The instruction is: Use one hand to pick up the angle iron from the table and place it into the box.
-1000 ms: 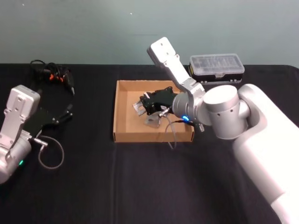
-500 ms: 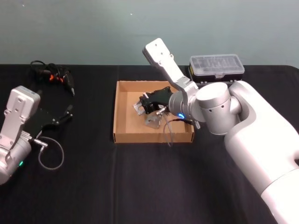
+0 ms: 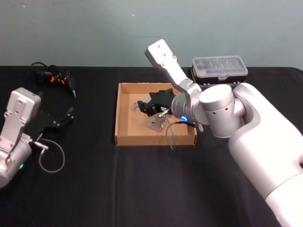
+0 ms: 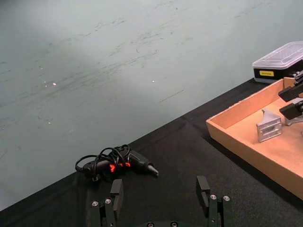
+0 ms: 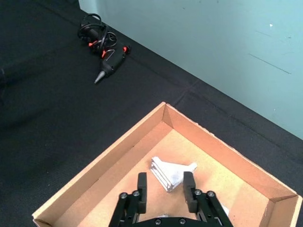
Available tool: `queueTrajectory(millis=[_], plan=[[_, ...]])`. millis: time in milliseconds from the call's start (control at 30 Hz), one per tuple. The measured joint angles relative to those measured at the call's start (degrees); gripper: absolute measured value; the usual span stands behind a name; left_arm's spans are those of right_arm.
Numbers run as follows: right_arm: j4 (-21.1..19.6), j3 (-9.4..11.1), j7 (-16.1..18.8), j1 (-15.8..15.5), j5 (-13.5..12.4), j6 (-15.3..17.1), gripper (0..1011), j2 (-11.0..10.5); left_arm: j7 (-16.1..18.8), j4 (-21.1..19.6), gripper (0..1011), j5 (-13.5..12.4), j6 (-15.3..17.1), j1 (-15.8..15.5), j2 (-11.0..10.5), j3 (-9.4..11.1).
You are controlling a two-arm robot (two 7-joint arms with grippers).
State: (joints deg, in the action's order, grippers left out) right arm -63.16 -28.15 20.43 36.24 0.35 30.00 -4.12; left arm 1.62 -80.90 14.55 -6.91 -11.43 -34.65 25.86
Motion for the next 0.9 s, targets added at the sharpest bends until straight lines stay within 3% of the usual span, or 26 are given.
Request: queueTrajectory(millis=[567,667,900], plan=[[-0.2,0.0,0.0,-0.1,-0.1,0.1,956,-0.1,0.0,0.0,1011,0.0,0.0,0.0,0.0,0.0],[-0.3,0.0,0.0,-0.1,-0.1,0.1,1003,-0.1,0.0,0.0,1011,0.0,0.0,0.0,0.0,0.0],[-3.1,0.6,0.0,-1.8,0.1,-0.2,1002,-0.5,0.0,0.0,1011,0.0,0.0,0.0,0.0,0.0]])
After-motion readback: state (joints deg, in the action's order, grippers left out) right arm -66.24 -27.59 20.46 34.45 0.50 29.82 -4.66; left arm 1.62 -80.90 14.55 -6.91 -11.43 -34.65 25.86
